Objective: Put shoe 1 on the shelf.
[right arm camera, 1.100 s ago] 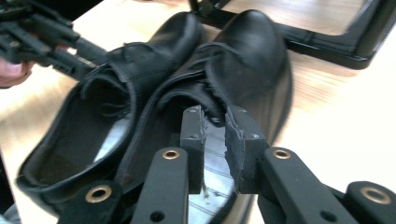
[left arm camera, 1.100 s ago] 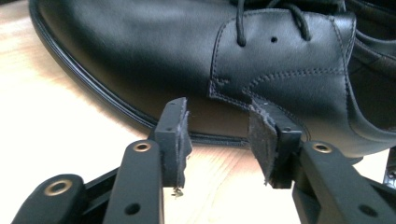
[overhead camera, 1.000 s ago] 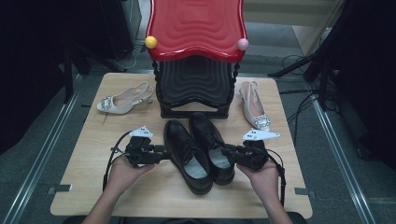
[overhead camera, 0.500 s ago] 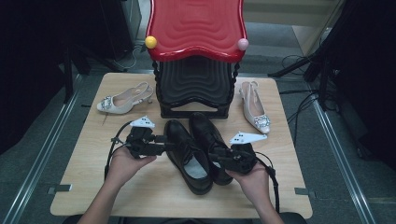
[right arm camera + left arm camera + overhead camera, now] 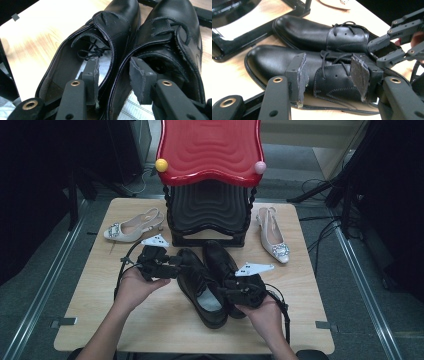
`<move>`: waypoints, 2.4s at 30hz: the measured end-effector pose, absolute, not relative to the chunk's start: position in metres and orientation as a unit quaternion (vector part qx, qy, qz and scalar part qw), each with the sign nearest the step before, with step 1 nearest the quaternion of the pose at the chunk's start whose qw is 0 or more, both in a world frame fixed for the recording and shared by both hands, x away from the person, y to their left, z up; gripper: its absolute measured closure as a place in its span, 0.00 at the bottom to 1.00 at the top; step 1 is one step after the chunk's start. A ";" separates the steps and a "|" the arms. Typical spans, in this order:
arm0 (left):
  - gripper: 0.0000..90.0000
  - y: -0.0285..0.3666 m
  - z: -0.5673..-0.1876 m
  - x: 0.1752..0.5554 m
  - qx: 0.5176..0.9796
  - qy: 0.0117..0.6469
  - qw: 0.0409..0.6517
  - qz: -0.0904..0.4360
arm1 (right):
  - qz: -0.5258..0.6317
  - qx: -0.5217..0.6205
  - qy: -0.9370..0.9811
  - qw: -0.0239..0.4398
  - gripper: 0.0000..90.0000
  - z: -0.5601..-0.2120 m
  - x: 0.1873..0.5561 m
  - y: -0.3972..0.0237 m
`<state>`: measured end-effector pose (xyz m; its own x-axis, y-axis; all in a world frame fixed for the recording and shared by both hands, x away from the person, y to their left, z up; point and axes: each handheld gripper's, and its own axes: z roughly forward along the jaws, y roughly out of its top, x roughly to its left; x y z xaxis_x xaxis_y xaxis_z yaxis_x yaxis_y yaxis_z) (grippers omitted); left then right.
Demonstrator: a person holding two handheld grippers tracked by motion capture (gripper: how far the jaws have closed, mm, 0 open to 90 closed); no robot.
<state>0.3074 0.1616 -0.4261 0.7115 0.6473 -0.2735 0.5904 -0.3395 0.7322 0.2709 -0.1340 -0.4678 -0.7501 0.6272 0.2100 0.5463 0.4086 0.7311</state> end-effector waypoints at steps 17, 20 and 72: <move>0.52 0.154 -0.403 0.323 0.821 0.363 0.439 0.041 | 0.403 0.359 0.841 0.041 0.60 -0.474 0.276 -0.118; 0.53 0.152 -0.398 0.325 0.822 0.360 0.440 0.045 | 0.385 0.364 0.847 0.040 0.66 -0.480 0.281 -0.112; 0.98 0.099 -0.221 0.464 0.847 0.277 0.442 0.104 | 0.464 0.346 0.816 0.002 0.93 -0.367 0.317 -0.153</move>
<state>0.4644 0.0992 -0.2215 0.8251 0.5609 -0.0676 0.3765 -0.4567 0.8060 0.3168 -0.1530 -0.3670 -0.7609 0.5660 0.3173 0.5621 0.3307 0.7581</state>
